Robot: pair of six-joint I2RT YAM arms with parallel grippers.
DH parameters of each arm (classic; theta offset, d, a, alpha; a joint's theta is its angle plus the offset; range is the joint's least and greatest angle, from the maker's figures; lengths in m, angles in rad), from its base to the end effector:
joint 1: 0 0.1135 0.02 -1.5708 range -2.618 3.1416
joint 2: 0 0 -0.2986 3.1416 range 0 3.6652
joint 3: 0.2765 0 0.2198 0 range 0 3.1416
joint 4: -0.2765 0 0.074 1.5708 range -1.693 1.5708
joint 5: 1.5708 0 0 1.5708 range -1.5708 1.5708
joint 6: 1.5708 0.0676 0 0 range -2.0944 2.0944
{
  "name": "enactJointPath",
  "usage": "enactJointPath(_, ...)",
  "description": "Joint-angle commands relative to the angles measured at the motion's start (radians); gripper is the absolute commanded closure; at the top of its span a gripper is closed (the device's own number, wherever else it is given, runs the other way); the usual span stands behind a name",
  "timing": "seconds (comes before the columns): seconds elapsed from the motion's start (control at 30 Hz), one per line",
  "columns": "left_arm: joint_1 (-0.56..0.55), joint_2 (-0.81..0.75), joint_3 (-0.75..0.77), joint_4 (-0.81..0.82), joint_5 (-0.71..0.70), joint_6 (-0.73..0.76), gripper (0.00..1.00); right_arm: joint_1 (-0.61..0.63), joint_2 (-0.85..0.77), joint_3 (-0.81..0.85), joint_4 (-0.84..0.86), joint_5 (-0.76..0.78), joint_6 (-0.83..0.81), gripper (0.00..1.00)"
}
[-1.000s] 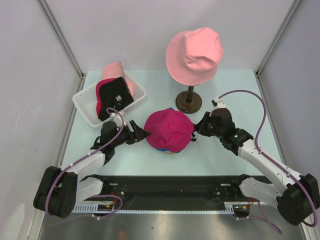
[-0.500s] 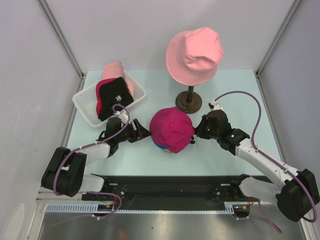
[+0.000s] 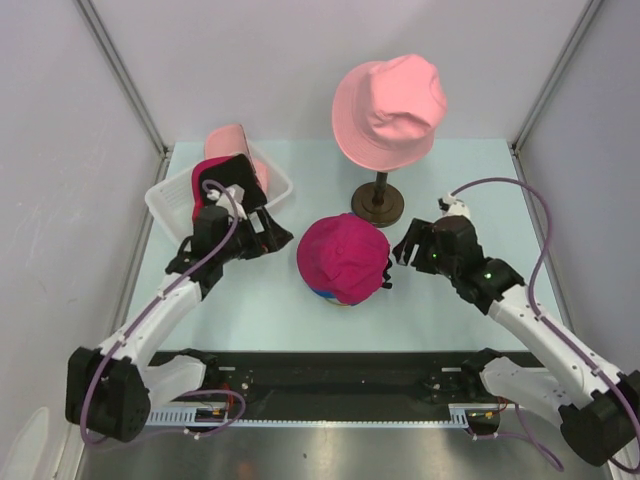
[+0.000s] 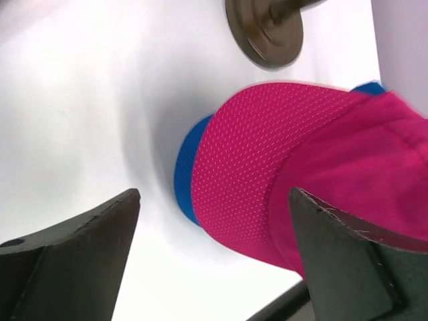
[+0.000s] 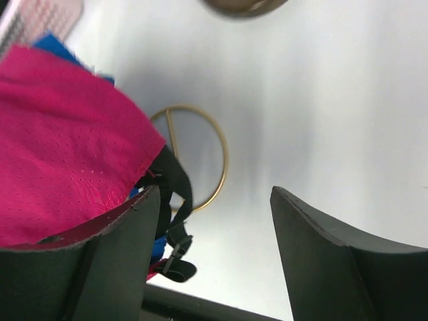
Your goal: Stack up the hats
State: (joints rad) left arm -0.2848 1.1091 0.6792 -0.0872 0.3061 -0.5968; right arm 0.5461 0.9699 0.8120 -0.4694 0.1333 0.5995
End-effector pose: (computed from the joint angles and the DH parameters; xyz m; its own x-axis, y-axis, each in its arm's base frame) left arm 0.2098 -0.0826 0.2788 -0.6843 -0.3580 -0.6353 0.1629 0.7741 -0.6117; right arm 0.1616 0.0877 0.3030 -0.6527 0.2577 -0.7124 -0.0660 0.9174 0.3924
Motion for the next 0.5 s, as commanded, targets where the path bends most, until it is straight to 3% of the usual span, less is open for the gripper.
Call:
enactJointPath(0.0,0.01,-0.089,0.135,-0.238,-0.148,0.068,0.0,-0.041,-0.098,0.081,-0.098,0.095,-0.027,0.28)
enactJointPath(0.23,0.013,-0.089,0.341,-0.431,-0.439,0.182,0.0,-0.049,-0.194,0.09,-0.057,0.198,-0.069,0.28)
enactJointPath(0.37,0.016,0.018,0.457,-0.459,-0.608,0.265,0.0,-0.04,-0.211,0.05,0.043,0.149,-0.089,0.28)
enactJointPath(0.47,0.032,0.109,0.546,-0.476,-0.631,0.314,0.0,-0.038,-0.208,0.029,0.089,0.147,-0.029,0.28)
